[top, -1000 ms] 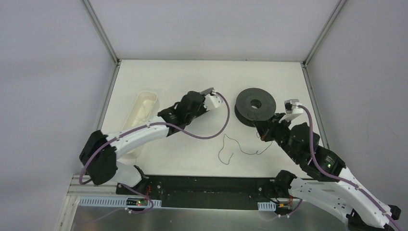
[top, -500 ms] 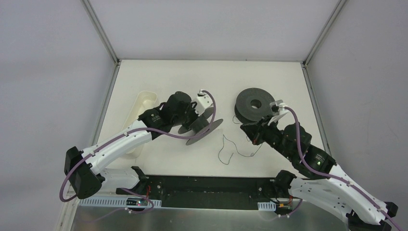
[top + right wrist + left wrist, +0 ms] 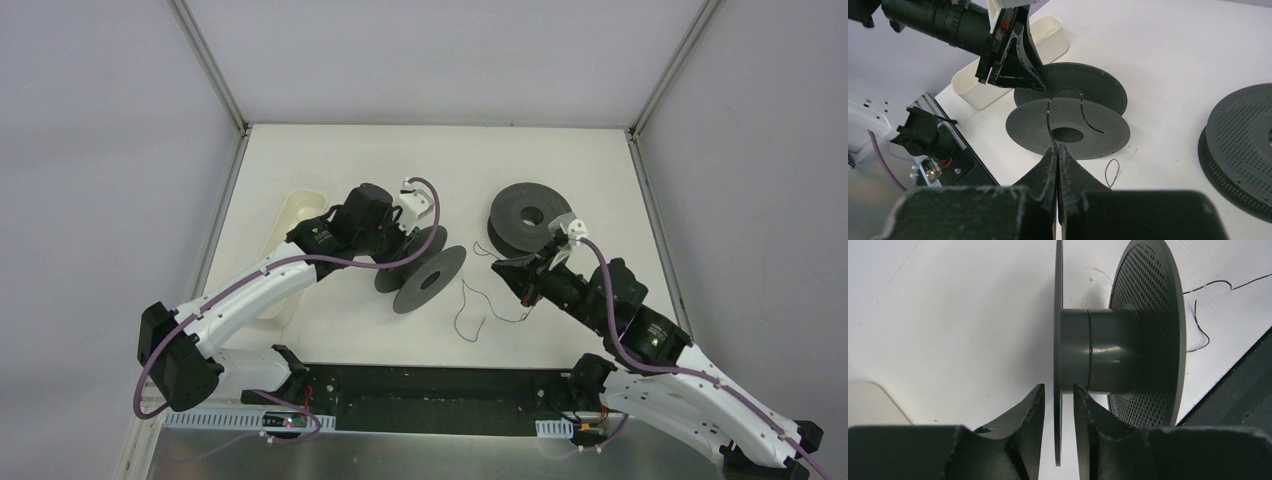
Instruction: Wrap the cables
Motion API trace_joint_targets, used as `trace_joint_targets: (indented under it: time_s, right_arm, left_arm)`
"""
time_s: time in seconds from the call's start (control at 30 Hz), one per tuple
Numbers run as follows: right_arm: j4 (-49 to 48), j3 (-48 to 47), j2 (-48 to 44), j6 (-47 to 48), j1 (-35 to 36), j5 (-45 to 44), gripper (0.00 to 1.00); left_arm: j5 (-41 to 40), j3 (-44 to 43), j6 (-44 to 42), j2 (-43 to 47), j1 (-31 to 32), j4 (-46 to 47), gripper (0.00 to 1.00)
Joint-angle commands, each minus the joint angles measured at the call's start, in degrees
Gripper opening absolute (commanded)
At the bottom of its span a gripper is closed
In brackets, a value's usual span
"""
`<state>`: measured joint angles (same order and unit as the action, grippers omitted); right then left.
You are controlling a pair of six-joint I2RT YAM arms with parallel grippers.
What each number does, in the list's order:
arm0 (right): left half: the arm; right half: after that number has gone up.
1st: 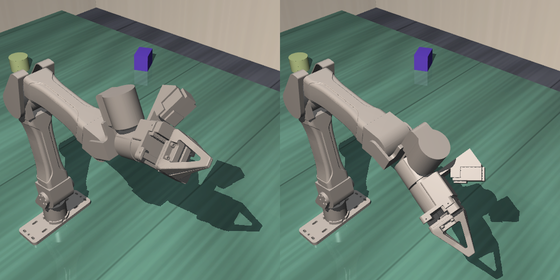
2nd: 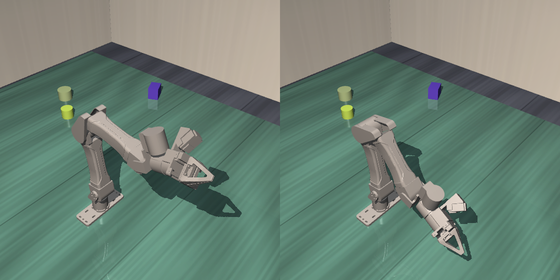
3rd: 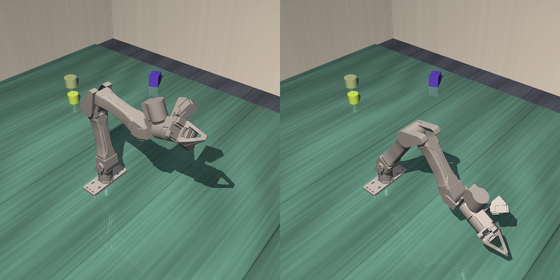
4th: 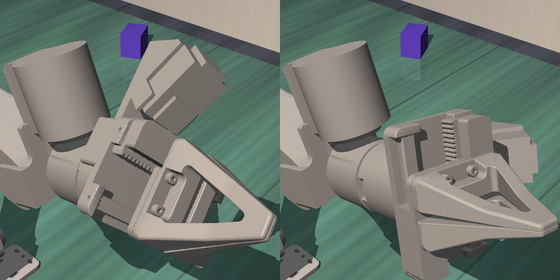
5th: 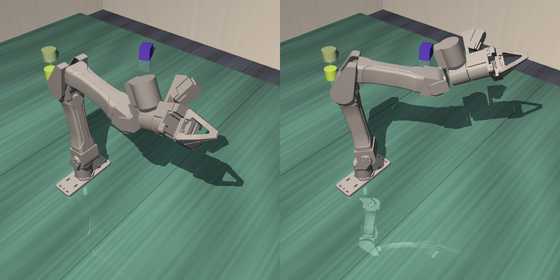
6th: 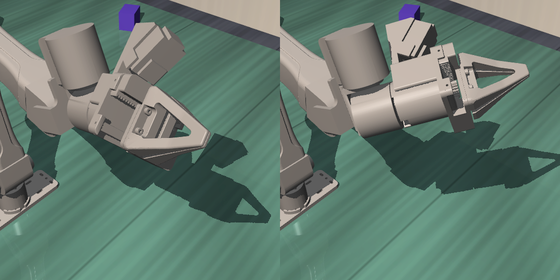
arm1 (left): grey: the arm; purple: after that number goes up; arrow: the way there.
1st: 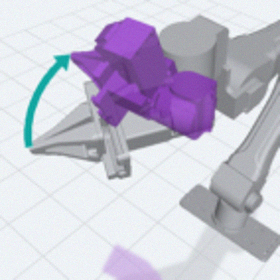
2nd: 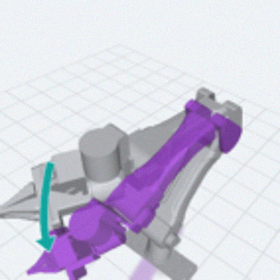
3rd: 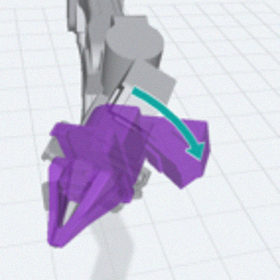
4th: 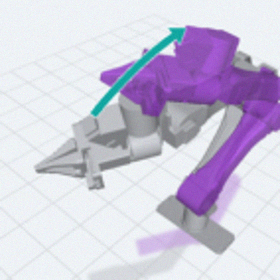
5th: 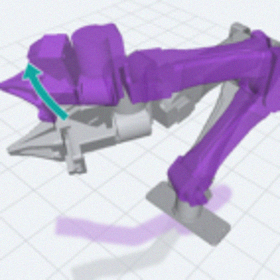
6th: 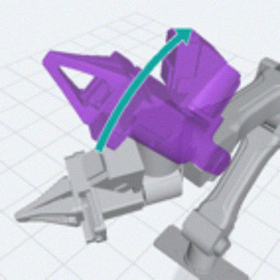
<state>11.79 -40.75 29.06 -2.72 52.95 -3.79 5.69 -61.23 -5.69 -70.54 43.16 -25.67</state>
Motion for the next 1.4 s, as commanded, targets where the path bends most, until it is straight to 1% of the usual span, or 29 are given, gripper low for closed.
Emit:
trace_joint_targets:
  time_s: [0.0, 0.07, 0.1, 0.17, 0.2, 0.27, 0.4, 0.47, 0.6, 0.73, 0.8, 0.97, 1.07, 1.17, 1.37]
  right_arm:
    - [-4.0, -1.3, 1.1, 7.3, -0.2, 2.7, 0.0]
    - [-4.7, -1.9, 2.4, 9.7, -0.3, 3.2, 0.0]
    - [-5.2, -2.7, 3.3, 11.1, -0.2, 5.0, 0.0]
    - [-5.5, -4.9, 6.1, 14.2, -0.2, 6.9, 0.0]
    - [-5.5, -6.3, 7.8, 15.9, -0.2, 7.6, 0.0]
    - [-5.0, -9.3, 11.7, 18.6, -0.2, 8.9, 0.0]
    - [-2.6, -15.9, 20.5, 23.6, -0.4, 13.1, 0.0]
    - [-2.6, -18.1, 24.0, 24.9, -1.1, 16.4, 0.0]
    - [-2.6, -21.7, 30.3, 25.1, -3.6, 27.6, 0.0]
    - [-2.2, -24.1, 35.3, 25.5, -5.2, 34.0, 0.0]
    - [-2.1, -24.7, 37.3, 26.5, -5.8, 36.9, 0.0]
    - [-2.3, -26.1, 42.2, 27.5, -7.1, 42.7, 0.0]
    - [-3.4, -26.2, 44.6, 27.2, -7.5, 43.4, 0.0]
    - [-4.4, -26.1, 46.8, 26.8, -7.9, 44.2, 0.0]
    - [-6.9, -24.5, 48.3, 25.4, -9.0, 45.2, 0.0]
  left_arm:
    - [2.0, -3.8, 2.1, -0.4, -1.4, -2.5, 0.29]
    - [2.3, -4.7, 2.8, 0.1, -1.8, -3.2, 0.36]
    - [2.5, -5.2, 3.5, 0.4, -2.1, -3.4, 0.39]
    - [3.5, -6.3, 5.1, 1.5, -3.1, -3.8, 0.44]
    - [4.3, -6.9, 5.5, 2.0, -4.1, -4.0, 0.46]
    - [6.0, -7.9, 9.4, 2.8, -7.1, -4.9, 0.48]
    - [12.4, -8.2, 12.6, 5.7, -11.5, -5.8, 0.49]
    - [13.9, -7.3, 12.7, 7.7, -12.0, -5.8, 0.51]
    - [14.0, -4.2, 11.7, 11.8, -12.5, -5.8, 0.58]
    - [16.7, -0.9, 10.9, 14.9, -13.7, -5.4, 0.65]
    - [18.6, 0.7, 10.4, 15.9, -13.9, -4.7, 0.65]
    - [20.5, 4.2, 10.5, 16.6, -14.0, -2.5, 0.66]
    - [20.4, 5.9, 11.1, 16.4, -14.0, -0.5, 0.66]
    - [18.1, 7.4, 12.0, 16.1, -14.0, 1.9, 0.66]
    - [17.6, 11.0, 14.7, 15.5, -13.9, 10.1, 0.66]
